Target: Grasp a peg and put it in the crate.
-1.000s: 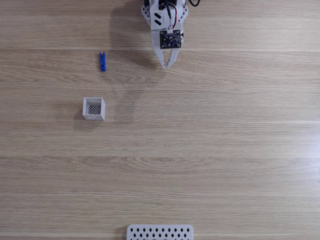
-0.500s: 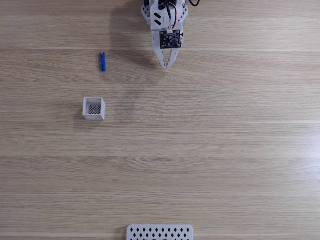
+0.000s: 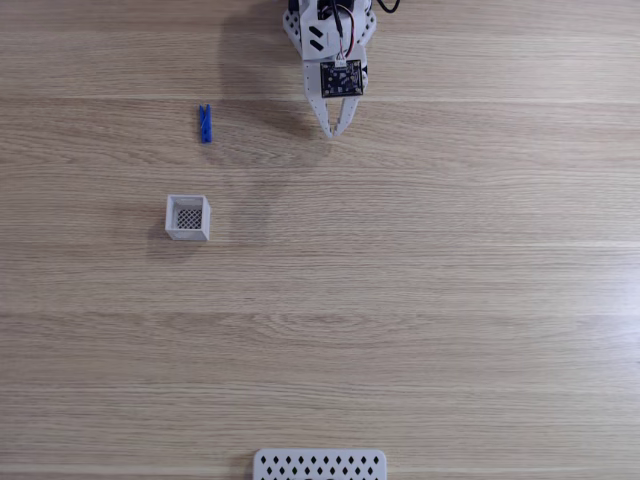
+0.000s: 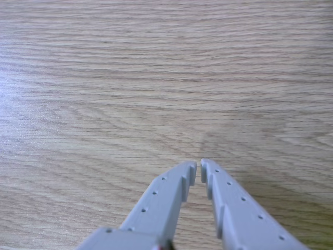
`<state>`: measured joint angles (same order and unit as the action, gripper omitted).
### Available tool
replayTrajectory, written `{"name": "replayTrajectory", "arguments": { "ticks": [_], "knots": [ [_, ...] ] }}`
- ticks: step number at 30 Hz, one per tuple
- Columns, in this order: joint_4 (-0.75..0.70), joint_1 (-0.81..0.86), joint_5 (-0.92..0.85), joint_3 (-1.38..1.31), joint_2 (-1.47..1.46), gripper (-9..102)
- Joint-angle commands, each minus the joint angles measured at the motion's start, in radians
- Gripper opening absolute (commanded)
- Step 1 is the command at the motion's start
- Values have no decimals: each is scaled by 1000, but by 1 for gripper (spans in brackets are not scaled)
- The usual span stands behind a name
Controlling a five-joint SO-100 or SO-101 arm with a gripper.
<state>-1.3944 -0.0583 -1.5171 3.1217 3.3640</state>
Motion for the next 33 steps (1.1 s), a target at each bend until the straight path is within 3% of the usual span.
{"name": "replayTrajectory", "arguments": {
  "ticks": [1,11,20,27,33],
  "knots": [
    [20,-3,9,15,31,0],
    [26,-2,-6,14,-12,0],
    [69,43,-9,-242,-426,0],
    [67,327,-83,-658,-962,0],
    [71,695,-499,-951,-1319,0]
  ]
}}
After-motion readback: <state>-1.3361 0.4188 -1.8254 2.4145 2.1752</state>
